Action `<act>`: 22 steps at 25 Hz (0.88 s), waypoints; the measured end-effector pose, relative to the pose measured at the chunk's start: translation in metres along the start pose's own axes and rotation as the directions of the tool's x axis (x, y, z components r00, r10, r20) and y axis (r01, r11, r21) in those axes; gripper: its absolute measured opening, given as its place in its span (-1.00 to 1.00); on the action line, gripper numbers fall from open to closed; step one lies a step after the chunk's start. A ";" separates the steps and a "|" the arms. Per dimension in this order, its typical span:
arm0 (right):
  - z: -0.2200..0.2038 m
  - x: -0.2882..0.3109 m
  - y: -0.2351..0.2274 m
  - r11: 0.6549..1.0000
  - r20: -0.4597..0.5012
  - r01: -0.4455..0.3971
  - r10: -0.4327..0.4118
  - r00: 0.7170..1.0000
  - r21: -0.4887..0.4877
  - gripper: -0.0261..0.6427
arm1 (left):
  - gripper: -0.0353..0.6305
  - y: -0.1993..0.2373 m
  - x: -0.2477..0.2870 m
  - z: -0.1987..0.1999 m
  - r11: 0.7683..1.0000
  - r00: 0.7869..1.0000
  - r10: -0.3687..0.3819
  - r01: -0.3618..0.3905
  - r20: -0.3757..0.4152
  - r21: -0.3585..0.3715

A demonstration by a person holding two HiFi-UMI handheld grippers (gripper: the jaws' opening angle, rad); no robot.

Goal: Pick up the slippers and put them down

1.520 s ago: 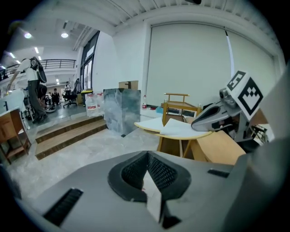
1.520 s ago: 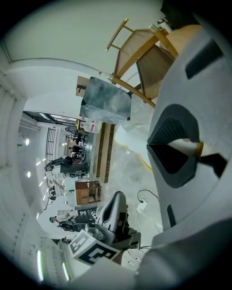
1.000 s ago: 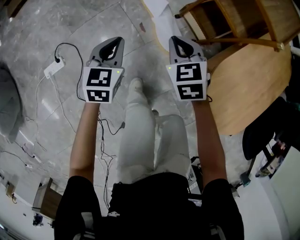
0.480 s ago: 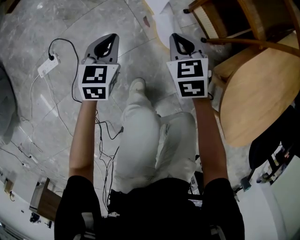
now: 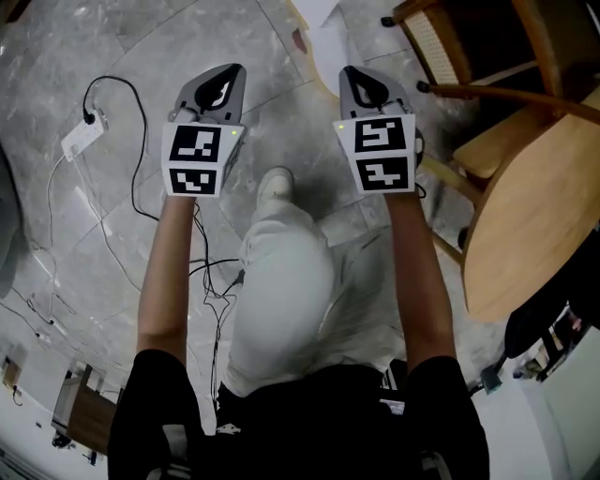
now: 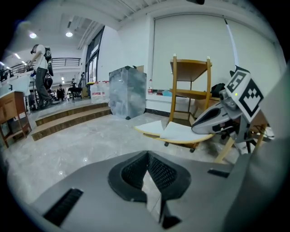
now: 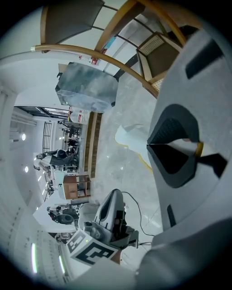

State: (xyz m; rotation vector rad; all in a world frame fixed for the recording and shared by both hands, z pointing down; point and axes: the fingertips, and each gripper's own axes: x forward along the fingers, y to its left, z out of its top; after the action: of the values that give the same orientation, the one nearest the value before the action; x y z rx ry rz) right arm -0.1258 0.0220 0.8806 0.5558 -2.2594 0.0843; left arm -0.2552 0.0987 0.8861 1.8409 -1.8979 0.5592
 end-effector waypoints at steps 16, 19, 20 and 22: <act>-0.058 0.061 0.023 0.999 -0.023 -0.021 0.020 1.000 -0.039 -0.92 | -0.88 0.010 0.040 -0.079 1.000 1.000 0.020 -0.020 0.002 -0.018; -0.064 0.067 0.028 0.999 -0.016 -0.025 0.025 1.000 -0.044 -0.92 | -0.88 0.011 0.044 -0.091 1.000 1.000 0.023 -0.023 -0.004 -0.017; -0.066 0.069 0.030 0.999 -0.015 -0.028 0.027 1.000 -0.046 -0.92 | -0.88 0.011 0.045 -0.095 1.000 1.000 0.024 -0.024 -0.005 -0.016; -0.072 0.074 0.032 0.998 -0.015 -0.032 0.031 0.999 -0.047 -0.92 | -0.88 0.011 0.047 -0.100 1.000 1.000 0.025 -0.026 -0.005 -0.015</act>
State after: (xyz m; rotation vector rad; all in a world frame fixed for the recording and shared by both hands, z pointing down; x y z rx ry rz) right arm -0.1335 0.0402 0.9868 0.4934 -2.2507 0.0503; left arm -0.2638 0.1167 0.9955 1.8068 -1.9198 0.5558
